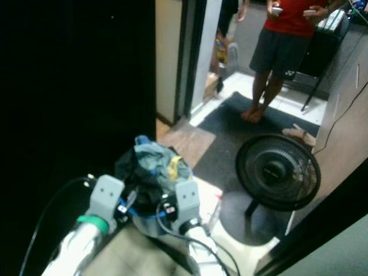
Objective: Clothes washing
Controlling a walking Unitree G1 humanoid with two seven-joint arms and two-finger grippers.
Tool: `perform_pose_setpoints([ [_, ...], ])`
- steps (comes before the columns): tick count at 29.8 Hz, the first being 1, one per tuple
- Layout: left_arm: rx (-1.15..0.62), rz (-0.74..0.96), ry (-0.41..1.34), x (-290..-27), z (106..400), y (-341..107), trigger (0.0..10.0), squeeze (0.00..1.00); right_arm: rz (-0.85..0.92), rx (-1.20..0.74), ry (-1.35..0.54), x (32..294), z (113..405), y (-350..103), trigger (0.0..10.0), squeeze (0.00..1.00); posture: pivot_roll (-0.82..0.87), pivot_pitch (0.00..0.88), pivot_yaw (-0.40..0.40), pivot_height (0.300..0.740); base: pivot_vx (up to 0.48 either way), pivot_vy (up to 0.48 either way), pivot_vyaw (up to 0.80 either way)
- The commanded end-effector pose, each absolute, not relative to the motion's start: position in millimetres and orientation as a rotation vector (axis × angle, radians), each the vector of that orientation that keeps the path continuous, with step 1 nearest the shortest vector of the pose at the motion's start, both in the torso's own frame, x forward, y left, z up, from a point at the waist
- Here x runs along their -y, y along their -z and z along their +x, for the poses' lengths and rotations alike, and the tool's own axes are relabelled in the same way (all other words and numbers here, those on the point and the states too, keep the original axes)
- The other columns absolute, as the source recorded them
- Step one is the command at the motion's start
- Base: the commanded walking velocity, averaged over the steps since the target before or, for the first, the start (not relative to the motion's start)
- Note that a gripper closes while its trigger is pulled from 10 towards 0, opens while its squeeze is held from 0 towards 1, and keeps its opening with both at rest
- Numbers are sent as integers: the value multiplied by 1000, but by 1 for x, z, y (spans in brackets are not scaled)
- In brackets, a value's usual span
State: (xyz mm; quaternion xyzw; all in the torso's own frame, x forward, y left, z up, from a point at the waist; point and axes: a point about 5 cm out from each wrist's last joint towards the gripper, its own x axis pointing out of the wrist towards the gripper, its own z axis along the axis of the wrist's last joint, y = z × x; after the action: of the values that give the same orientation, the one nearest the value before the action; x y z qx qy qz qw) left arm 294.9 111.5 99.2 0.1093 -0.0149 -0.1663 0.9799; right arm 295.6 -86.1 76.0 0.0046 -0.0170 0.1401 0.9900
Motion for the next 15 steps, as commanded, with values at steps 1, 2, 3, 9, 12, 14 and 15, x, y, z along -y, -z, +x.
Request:
perform_pose_setpoints([
  [1, 18, 226, 362, -107, 295, -95, 10000, 0, 15, 9, -240, 95, 294, -71, 10000, 0, -55, 42, 50, 740, 446, 0, 0],
  [2, 18, 226, 362, -107, 295, -95, 10000, 0, 15, 9, -240, 95, 294, -71, 10000, 0, -55, 42, 50, 740, 446, 0, 0],
  [3, 19, 227, 364, -107, 295, -96, 10000, 0, 15, 9, -236, 96, 294, -71, 10000, 0, -56, 44, 53, 740, 446, 0, 0],
  [9, 18, 233, 375, -109, 294, -96, 10000, 0, 10, 8, -214, 99, 293, -71, 10000, 0, -56, 65, 64, 740, 448, 0, 0],
  [12, 11, 248, 374, -114, 290, -93, 10000, 0, 14, 1, -206, 97, 292, -69, 10000, 0, -27, 67, 56, 740, 450, 0, 0],
  [14, 5, 259, 365, -117, 289, -91, 10000, 0, 17, -3, -217, 96, 294, -69, 10000, 0, -15, 66, 55, 740, 450, 0, 0],
  [15, 5, 259, 365, -117, 289, -91, 10000, 0, 17, -3, -217, 96, 294, -69, 10000, 0, -15, 66, 55, 740, 450, 0, 0],
])
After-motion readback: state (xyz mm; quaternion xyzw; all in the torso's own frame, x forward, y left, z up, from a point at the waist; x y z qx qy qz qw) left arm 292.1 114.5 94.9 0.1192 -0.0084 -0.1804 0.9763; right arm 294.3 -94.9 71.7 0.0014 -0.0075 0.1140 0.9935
